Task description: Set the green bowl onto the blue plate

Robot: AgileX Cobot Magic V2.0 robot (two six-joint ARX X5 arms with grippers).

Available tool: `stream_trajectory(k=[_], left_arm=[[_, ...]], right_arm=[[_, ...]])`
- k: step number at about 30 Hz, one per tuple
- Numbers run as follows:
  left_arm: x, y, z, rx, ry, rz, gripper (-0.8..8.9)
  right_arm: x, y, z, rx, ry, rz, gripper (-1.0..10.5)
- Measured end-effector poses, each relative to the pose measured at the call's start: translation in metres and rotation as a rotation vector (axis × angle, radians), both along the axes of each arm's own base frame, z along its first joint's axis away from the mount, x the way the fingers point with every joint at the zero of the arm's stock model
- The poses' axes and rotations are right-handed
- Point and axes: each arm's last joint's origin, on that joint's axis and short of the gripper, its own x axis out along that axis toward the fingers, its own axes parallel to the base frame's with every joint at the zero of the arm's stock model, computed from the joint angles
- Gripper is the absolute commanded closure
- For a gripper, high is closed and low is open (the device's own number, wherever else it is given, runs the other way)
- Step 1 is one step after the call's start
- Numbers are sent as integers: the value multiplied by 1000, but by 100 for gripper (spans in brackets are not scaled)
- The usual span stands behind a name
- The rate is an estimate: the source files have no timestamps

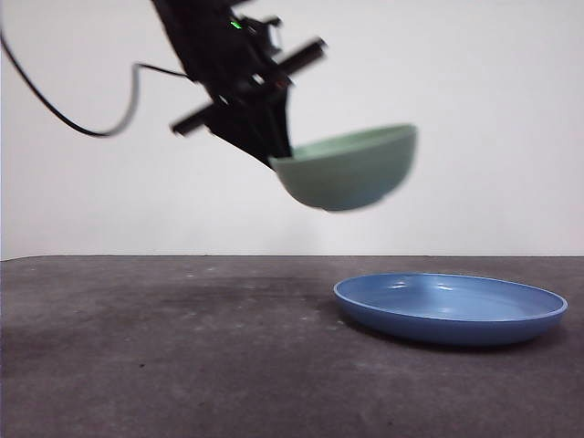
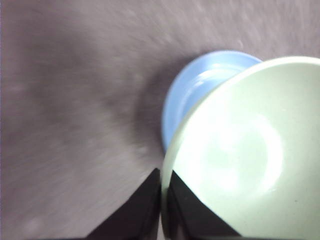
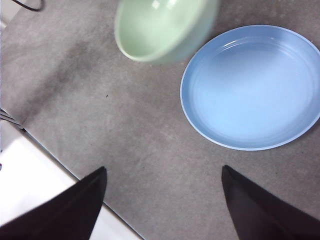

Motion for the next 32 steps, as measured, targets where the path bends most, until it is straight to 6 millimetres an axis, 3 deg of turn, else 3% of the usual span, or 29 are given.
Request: stream_trajectory(k=[7, 15, 19, 32], left_arm=[[16, -43, -21, 7, 23, -48, 799], [31, -74, -59, 52, 84, -72, 799], [32, -79, -72, 81, 91, -68, 799], [29, -84, -74, 99, 82, -68, 799]], right_arm=[[-7, -1, 3, 6, -27, -3, 578], [-12, -2, 5, 16, -39, -15, 578], [-12, -2, 5, 18, -35, -18, 578], [-12, -2, 5, 17, -35, -20, 578]])
